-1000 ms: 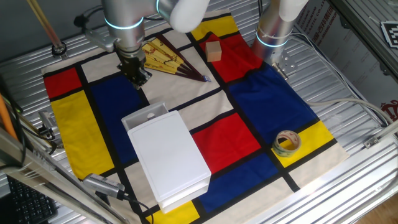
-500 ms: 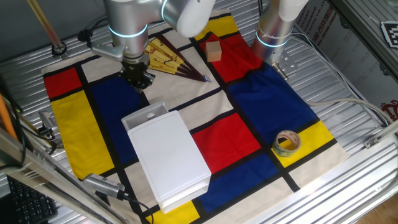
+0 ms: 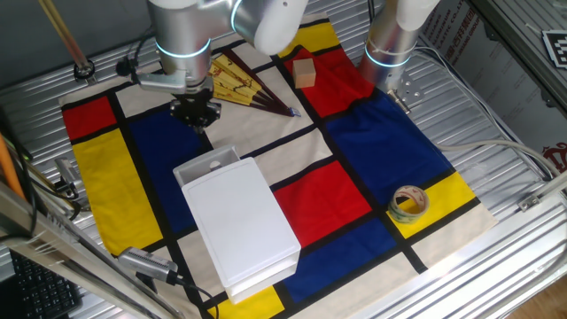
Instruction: Grasp the handle and close the drawer
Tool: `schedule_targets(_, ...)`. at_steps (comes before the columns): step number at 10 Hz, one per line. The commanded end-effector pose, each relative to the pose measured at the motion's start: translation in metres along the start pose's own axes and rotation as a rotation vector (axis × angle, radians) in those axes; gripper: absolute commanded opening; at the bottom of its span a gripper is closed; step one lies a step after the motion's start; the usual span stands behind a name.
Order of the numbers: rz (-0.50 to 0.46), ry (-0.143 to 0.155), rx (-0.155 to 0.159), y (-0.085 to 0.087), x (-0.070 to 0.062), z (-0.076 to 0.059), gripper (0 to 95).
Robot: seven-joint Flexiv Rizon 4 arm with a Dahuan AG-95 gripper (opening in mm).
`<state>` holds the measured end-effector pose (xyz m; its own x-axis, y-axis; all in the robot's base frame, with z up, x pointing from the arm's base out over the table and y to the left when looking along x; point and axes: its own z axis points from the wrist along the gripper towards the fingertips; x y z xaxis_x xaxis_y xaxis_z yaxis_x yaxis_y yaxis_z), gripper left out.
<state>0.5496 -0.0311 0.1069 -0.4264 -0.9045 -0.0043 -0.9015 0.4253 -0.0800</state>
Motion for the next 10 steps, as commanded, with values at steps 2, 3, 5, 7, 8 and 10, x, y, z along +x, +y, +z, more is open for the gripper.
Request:
schedule_targets(2, -0.309, -0.016, 0.003, -0.001, -0.002, 0.0, 0.0)
schedule_targets(3, -0.357, -0.022, 0.004, -0.002, -0.002, -0.001, 0.0)
schedule_targets(5, -0.403, -0.028, 0.01, -0.012, -0.009, -0.005, 0.0)
schedule_targets(7, -0.41, -0.026, 0.009, -0.031, -0.024, -0.013, 0.0)
schedule_targets(8, -0.411, -0.027, 0.008, -0.039, -0.03, -0.014, 0.0)
schedule_targets(10, -0.405, -0.043, 0.008, -0.043, -0.035, -0.01, 0.0)
